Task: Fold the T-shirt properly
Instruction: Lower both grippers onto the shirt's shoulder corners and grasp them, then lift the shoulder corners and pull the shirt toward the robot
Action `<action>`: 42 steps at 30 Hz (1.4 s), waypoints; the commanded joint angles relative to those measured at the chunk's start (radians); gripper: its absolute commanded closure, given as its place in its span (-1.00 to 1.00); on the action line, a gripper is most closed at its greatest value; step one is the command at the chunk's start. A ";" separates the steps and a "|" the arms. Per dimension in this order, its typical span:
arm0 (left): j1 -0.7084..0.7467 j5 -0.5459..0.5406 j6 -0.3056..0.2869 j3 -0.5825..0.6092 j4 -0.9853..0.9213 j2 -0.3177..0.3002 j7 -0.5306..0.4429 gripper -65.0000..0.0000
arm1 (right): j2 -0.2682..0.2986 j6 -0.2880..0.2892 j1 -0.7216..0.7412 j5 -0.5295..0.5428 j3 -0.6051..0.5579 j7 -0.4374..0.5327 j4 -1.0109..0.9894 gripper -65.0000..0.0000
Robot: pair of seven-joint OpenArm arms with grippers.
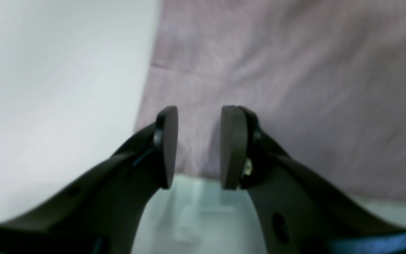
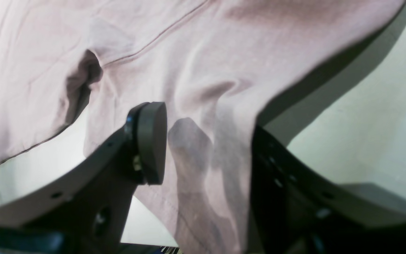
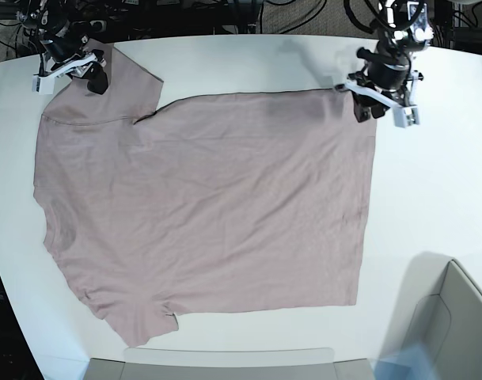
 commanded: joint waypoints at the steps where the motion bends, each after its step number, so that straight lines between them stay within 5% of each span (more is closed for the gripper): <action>1: -0.011 -0.055 -0.001 -0.043 0.004 -0.013 0.023 0.35 | 0.006 -0.015 -0.014 -0.032 -0.004 -0.053 -0.004 0.23; 5: -0.079 -0.207 -0.001 -0.167 -0.066 -0.013 0.178 0.35 | 0.026 -0.015 -0.014 -0.032 -0.003 -0.055 -0.006 0.23; 9: -0.119 -0.221 -0.002 -0.189 -0.154 -0.015 0.237 0.35 | 0.029 -0.015 -0.014 -0.032 -0.004 -0.055 -0.006 0.23; 15: -0.119 -0.214 -0.107 -0.187 -0.250 -0.015 0.243 0.35 | 0.029 -0.015 -0.008 -0.032 -0.004 -0.055 -0.006 0.23; 28: -0.068 -0.213 -0.104 -0.190 -0.347 -0.092 0.171 0.43 | 0.029 -0.015 0.004 -0.032 -0.006 -0.056 -0.007 0.23; 42: -0.053 -0.213 -0.105 -0.200 -0.207 -0.092 0.166 0.43 | 0.029 -0.015 0.004 -0.032 -0.006 -0.056 -0.007 0.23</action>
